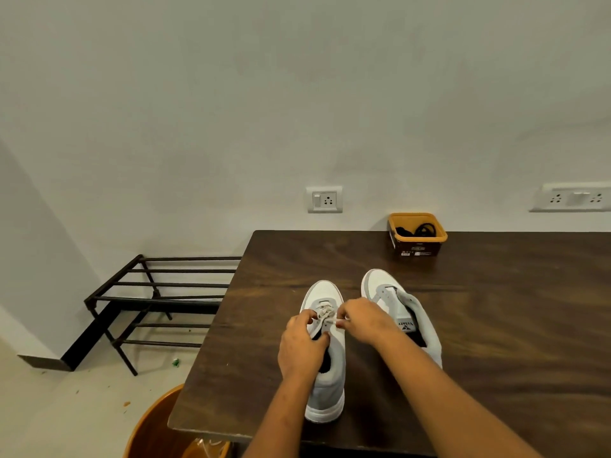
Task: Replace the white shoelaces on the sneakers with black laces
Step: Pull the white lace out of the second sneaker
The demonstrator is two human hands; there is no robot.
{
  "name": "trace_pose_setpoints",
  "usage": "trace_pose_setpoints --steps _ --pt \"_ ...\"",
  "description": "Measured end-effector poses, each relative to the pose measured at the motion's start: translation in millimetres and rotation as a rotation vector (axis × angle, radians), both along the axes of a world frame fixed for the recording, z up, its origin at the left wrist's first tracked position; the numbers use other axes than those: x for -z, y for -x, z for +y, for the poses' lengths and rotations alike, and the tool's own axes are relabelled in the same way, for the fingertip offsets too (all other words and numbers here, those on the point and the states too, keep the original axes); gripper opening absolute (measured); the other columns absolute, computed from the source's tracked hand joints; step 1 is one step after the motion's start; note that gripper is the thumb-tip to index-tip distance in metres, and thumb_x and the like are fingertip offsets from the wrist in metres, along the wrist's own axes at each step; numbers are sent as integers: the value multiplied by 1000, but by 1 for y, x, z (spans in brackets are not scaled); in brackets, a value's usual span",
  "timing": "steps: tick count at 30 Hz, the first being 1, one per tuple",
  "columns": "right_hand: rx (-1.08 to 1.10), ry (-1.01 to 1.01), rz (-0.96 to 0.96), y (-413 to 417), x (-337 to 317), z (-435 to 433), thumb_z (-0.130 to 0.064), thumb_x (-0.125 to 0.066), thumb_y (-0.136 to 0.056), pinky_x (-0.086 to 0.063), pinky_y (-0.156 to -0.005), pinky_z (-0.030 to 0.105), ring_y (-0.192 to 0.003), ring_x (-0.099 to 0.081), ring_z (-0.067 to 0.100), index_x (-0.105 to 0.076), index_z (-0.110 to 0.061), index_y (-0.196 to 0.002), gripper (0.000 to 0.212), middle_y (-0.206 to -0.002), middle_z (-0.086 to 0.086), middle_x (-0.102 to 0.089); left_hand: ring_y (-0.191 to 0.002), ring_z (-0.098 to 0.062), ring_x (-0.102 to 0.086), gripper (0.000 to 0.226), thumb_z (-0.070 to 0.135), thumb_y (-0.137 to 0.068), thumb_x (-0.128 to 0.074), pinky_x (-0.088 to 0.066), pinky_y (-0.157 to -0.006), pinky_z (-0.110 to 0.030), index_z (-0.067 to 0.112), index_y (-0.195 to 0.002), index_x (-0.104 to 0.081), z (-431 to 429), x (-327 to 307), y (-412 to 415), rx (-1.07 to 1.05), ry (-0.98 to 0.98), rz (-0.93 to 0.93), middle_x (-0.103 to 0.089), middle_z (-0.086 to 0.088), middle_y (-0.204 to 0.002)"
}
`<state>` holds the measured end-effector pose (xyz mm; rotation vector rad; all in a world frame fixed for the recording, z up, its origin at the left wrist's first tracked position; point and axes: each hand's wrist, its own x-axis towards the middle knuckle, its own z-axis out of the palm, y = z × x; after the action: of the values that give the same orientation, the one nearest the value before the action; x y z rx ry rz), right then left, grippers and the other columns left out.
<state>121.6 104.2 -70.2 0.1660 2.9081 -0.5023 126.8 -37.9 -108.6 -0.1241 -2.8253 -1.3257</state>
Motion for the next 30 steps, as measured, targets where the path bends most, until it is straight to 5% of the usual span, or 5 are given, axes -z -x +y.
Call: trace_pose_setpoints --steps 11,15,21,24,30 --pt "29 191 66 9 -8 -4 -17 -51 -94 -48 -73 30 -87 -64 20 -65 -26 -78 23 -94 1 -70 -104 -13 -57 34 28 -86 -66 -47 -79 -23 31 -118 -56 3 8 5 38 2 17 -57 10 -113" --pt "127 178 131 11 0 7 -7 -53 -92 -50 -84 29 -98 -64 19 -72 -21 -93 24 -104 -1 -69 -92 -14 -63 6 21 -87 -65 -49 -72 -20 23 -92 -68 0 10 12 -28 -346 -61 -67 7 -94" --pt "51 266 194 8 3 10 7 -51 -87 -46 -92 24 -111 -56 18 -71 -19 -101 35 -119 1 -60 -72 -20 -61 15 6 -97 -46 -48 -56 -27 9 -88 -57 0 -35 26 -113 -1042 -383 -64 -7 -81" --pt "29 220 156 10 4 5 -9 -60 -88 -44 -99 43 -118 -51 19 -71 -29 -101 27 -121 -5 -60 -71 -20 -57 23 5 -99 -40 -42 -61 -30 14 -83 -54 -13 -56 46 -253 -1236 -383 -63 -5 -82" --pt "-7 57 212 3 3 -8 -32 -59 -90 -43 -93 36 -111 -54 17 -73 -31 -102 18 -111 -6 -68 -101 -22 -54 13 9 -93 -54 -44 -92 -35 18 -101 -60 -45 -54 62 -180 -566 -297 -59 -6 -110"
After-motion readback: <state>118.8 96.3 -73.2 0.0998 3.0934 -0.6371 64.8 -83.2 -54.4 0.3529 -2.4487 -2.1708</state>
